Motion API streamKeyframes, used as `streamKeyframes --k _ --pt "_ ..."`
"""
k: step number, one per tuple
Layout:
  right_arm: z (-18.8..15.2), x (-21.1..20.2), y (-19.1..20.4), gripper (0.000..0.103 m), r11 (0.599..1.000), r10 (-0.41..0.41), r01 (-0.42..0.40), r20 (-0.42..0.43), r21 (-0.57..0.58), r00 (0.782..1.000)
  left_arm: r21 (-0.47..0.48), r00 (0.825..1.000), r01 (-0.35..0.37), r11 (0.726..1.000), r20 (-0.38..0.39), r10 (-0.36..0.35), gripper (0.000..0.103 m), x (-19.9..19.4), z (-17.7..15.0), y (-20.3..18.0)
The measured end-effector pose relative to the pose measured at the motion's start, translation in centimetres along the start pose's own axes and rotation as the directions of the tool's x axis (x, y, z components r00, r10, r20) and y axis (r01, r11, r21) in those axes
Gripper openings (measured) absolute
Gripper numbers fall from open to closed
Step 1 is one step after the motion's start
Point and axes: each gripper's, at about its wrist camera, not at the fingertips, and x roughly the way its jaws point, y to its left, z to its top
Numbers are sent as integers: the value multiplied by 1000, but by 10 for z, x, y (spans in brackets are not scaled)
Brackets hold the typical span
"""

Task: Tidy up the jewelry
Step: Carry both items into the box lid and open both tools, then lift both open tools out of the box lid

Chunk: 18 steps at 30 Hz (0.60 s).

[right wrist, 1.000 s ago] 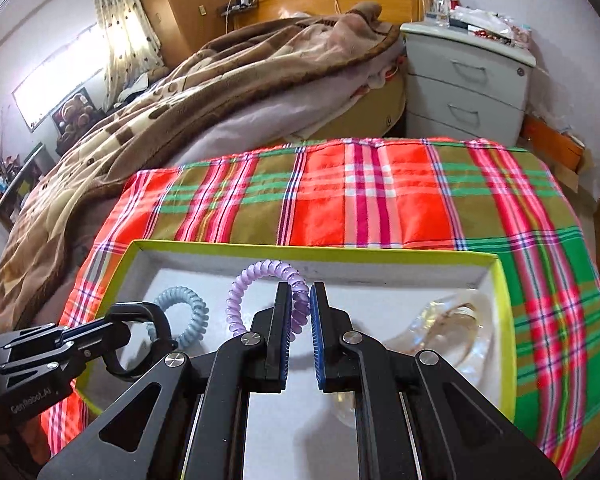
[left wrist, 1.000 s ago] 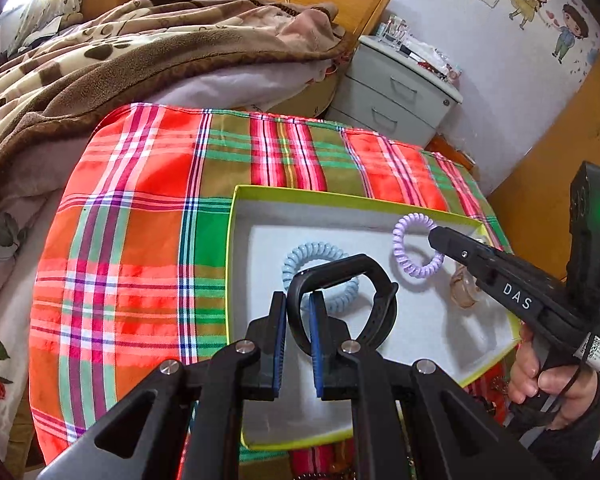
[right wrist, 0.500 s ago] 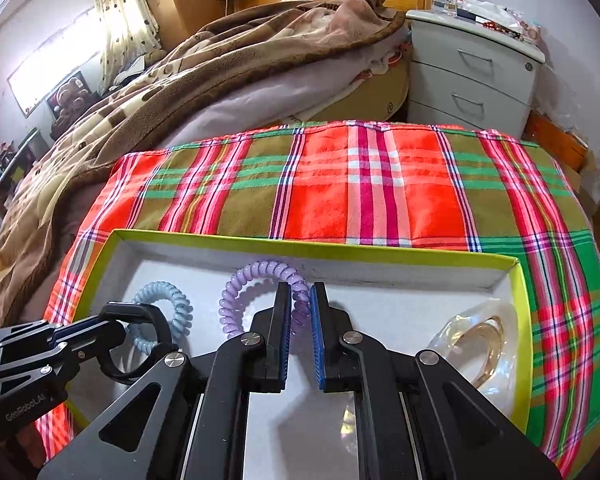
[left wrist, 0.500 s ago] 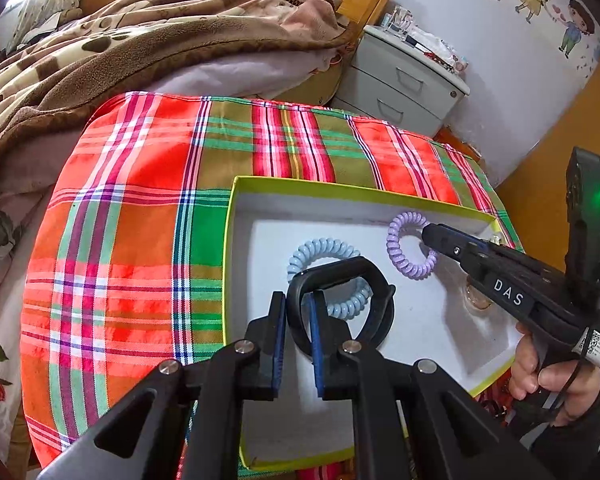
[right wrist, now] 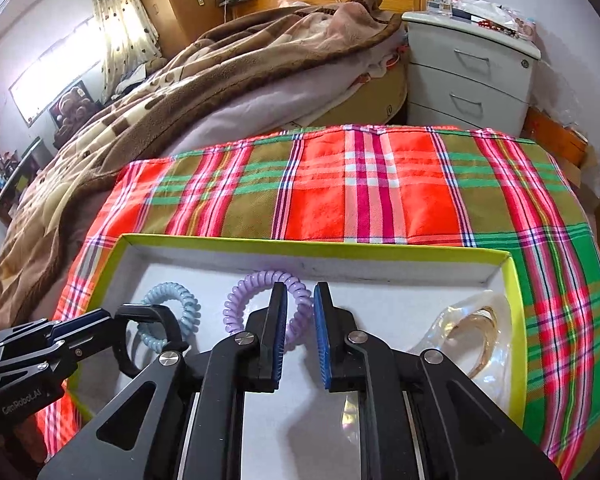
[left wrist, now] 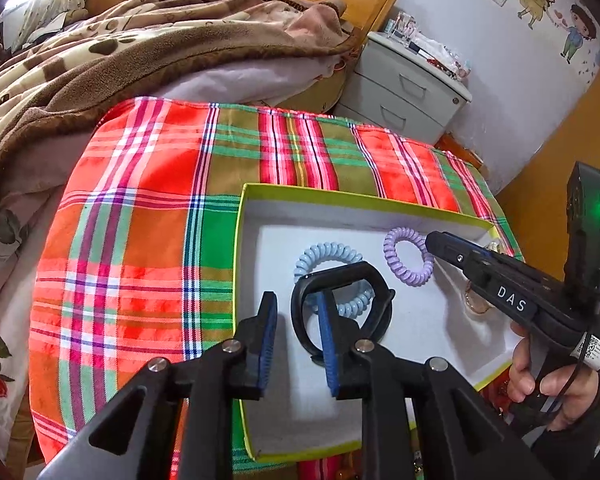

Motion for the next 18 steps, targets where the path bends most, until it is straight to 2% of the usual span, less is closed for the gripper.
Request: streamKeyframes --k 4,9,12,15,18 --pt "-3 -15 0 15 1000 6 -6 27 -3 1000 16 1000 4 1000 18 -4 32 -12 -4 -1" --pt "-15 -44 0 15 1000 29 -29 79 2 996 20 998 16 1000 62 -17 33 -37 -16 0" --pt "-29 -60 1 16 999 36 -37 99 1 994 25 996 19 1000 87 -21 35 -54 -26 0" --pt "-47 -76 3 23 999 44 -43 112 -10 993 32 995 33 999 94 -36 36 -66 -37 0" --pt "-64 -90 6 24 998 59 -57 120 -20 991 30 994 38 999 100 -41 36 -76 -52 -1"
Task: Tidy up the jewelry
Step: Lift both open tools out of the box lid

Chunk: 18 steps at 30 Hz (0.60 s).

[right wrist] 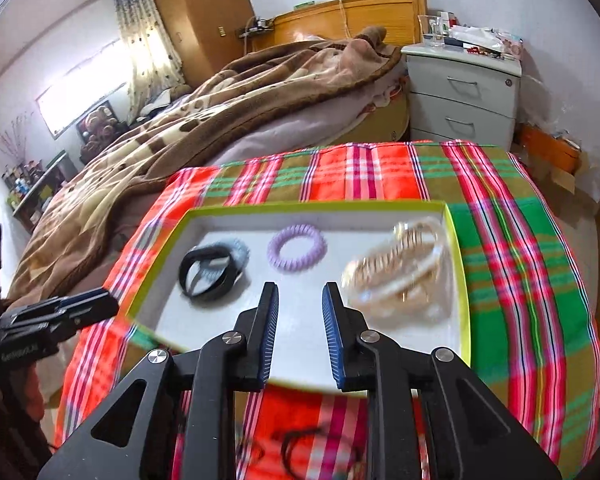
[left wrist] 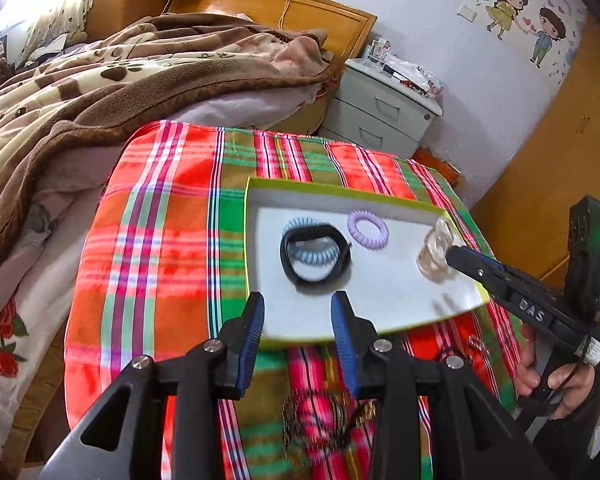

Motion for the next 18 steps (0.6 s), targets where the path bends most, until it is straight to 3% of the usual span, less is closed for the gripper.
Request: streamKeyframes --k 7,18 --pt "-42 -25 8 24 996 88 -88 5 -28 996 -2 999 38 999 -2 -38 37 -17 -30 -4" --pt "-84 -9 24 25 987 133 -139 -77 -78 988 -6 997 80 997 -18 -80 37 -23 -60 -6"
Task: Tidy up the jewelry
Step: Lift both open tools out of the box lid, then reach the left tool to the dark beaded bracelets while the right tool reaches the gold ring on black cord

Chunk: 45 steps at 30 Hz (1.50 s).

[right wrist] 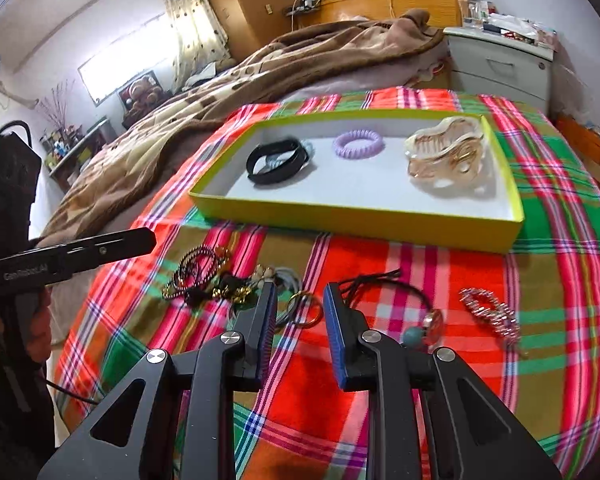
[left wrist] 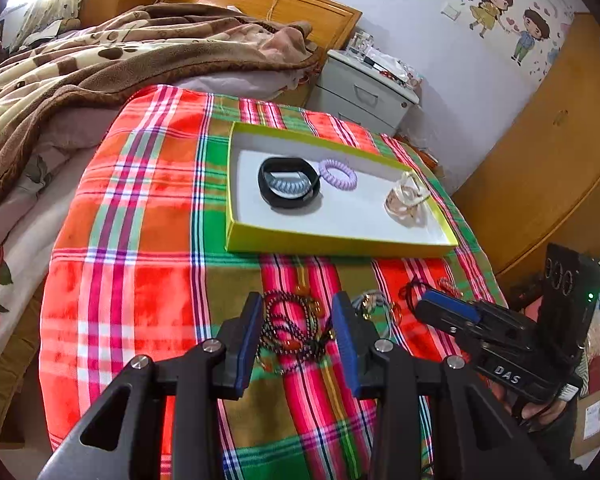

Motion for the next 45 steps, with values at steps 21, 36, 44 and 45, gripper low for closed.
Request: streamKeyframes --k 21,36,44,45 --pt "0 26 9 41 996 -50 46 -65 -71 997 9 999 15 1000 -31 -15 37 7 -6 0" --pt "-5 20 10 23 993 -72 67 -41 -95 997 20 999 -3 1000 -39 3 37 8 -6 -4" --pt "-4 4 1 23 998 -41 41 9 -42 999 27 999 -19 999 -44 20 37 9 -5 -5" --pt "-4 1 -1 23 999 -34 35 18 -30 999 35 999 -17 999 -46 18 37 10 -6 -7"
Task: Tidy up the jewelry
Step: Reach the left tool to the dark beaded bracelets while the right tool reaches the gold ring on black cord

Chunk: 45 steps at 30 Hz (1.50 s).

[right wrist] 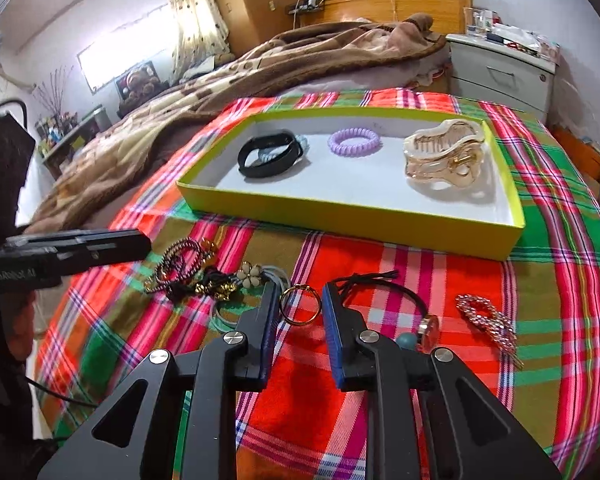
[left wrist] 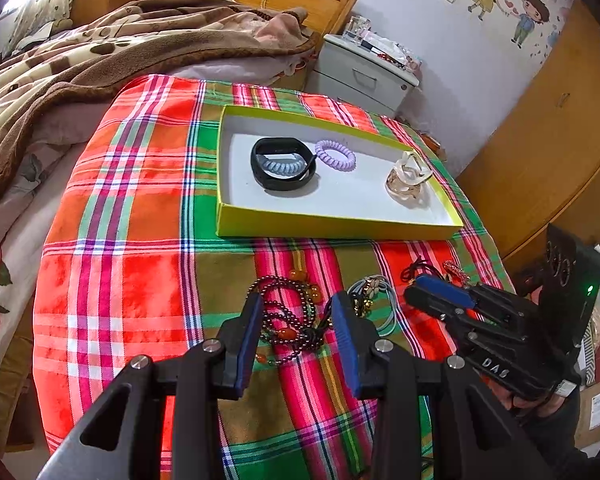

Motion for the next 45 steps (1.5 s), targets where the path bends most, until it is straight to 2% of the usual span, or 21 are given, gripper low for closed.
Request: streamKeyframes --k 9,15,28,34,45 --pt "-5 -23 -8 23 999 3 -5 52 48 999 145 998 22 989 -60 -13 37 23 -3 -31" --pt "-10 -28 -13 23 997 7 -12 63 72 998 230 995 -14 973 -89 36 37 40 -4 -52" --pt "-11 -29 -18 23 996 18 -25 73 89 997 293 987 -105 950 -89 137 37 57 -6 -68" --pt "-11 -30 -20 23 995 18 -25 76 94 997 279 989 -94 956 -83 121 28 55 -5 -67" --pt "-11 -36 -20 23 995 13 -22 88 100 996 269 993 -86 959 -50 103 27 42 -3 -67"
